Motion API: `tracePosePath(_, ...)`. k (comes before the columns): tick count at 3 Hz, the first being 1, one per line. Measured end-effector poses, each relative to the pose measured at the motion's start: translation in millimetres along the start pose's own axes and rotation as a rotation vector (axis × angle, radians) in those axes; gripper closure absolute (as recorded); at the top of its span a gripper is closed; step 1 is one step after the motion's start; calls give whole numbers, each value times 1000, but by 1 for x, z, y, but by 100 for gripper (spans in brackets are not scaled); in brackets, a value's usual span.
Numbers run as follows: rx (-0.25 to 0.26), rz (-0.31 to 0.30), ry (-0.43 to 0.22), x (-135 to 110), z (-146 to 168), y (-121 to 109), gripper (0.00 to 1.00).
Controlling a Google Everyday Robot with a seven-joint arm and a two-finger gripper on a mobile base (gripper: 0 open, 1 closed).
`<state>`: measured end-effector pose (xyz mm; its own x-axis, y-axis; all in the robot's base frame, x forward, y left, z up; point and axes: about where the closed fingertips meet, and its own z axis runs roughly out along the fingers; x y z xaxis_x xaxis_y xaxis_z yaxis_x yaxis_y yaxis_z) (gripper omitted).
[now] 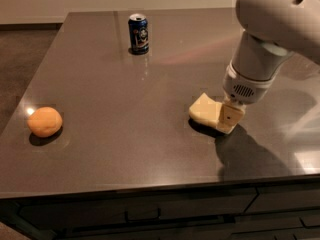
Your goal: Move sponge near pepsi can
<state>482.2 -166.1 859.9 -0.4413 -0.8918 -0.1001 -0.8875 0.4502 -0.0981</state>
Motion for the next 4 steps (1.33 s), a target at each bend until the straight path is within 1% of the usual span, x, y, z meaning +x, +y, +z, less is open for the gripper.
tracePosePath(1,1,-13,-21,-23,-11,-5,100)
tracePosePath(2,-7,-30,-82,-40,-23,-9,100)
tracePosePath(3,-7,-30,-82,-40,-23,-9,100)
tracePosePath(4,10,5,-51,-51,-22,-16,100)
